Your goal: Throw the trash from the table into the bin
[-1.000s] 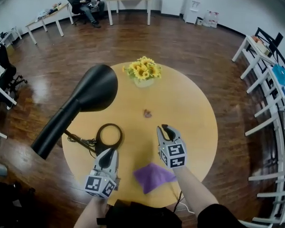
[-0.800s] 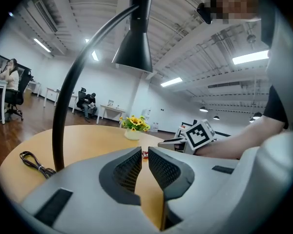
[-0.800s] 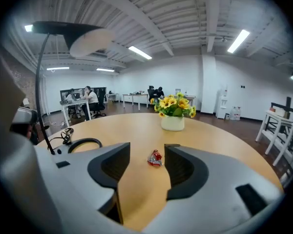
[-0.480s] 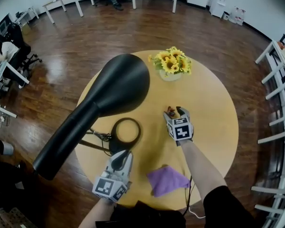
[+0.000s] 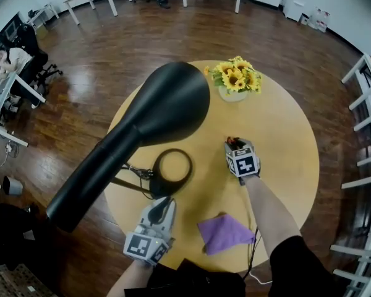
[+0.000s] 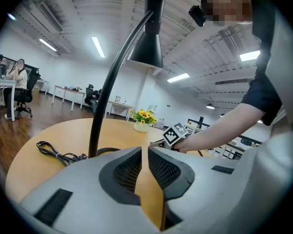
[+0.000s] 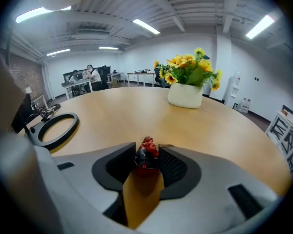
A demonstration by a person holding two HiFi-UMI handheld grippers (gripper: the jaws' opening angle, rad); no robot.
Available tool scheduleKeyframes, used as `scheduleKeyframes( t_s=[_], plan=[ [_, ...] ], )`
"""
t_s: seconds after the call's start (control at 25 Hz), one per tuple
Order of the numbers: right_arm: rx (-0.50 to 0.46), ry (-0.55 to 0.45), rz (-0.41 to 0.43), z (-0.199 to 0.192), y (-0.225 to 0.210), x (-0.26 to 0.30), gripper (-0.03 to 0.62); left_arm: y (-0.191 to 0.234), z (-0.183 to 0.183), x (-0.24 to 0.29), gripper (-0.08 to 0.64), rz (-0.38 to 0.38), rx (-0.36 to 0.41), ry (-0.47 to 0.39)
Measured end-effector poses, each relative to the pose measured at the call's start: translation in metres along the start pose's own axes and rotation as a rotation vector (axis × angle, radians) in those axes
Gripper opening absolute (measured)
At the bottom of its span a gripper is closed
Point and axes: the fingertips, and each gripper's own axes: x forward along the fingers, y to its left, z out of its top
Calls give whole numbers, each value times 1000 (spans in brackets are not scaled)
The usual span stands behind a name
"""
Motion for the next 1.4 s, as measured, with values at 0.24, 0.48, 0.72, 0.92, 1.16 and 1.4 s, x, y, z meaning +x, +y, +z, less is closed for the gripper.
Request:
scheduleKeyframes(
  t_s=[0.24,0.48,0.72,0.92,1.16,1.4],
  plan=[
    [-31,-15,-7,-10,7,-28,141,-3,2,-4,37,1,2,-22],
    [-76,-177,-62,6,24,-111,141,-4,17,-2,37,-17,5,-83],
    [76,-398,-90,15,33,-219,141,-14,31,-10,37,-103,30,-114],
    [122,-489,-154,14,61,-292,141,-7,44,-46,37,-143,50,-141],
    [164,-641,-163,41,135,-372,141,30,90,-102,37,-146,70,-245],
    [70,-725,-16,87,243,-388,141,77,122,-170,37,-63,76,-343]
  ],
)
